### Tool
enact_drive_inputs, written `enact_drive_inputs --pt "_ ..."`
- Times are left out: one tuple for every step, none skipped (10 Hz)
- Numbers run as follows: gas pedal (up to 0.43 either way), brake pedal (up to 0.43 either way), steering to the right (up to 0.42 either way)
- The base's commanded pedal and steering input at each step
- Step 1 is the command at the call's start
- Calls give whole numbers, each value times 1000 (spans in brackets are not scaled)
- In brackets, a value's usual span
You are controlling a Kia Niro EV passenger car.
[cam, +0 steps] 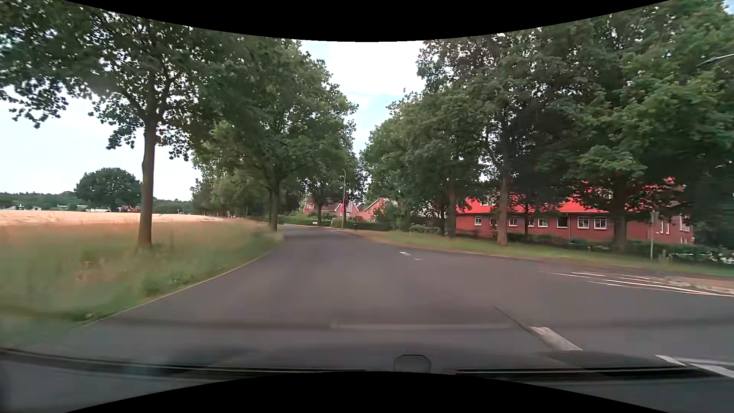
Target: Follow the waypoints while adhering to traffic rules and regulations
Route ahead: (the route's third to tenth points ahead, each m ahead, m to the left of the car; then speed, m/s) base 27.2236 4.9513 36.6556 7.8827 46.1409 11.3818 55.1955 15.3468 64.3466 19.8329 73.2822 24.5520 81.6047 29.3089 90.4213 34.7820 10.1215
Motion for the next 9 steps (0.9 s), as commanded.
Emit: enact_drive_inputs --pt "150 0 -39" --pt "150 0 -39" --pt "150 0 -39" --pt "150 0 -40" --pt "150 0 -41" --pt "150 0 -41" --pt "150 0 -40" --pt "150 0 -40" --pt "150 0 -41"
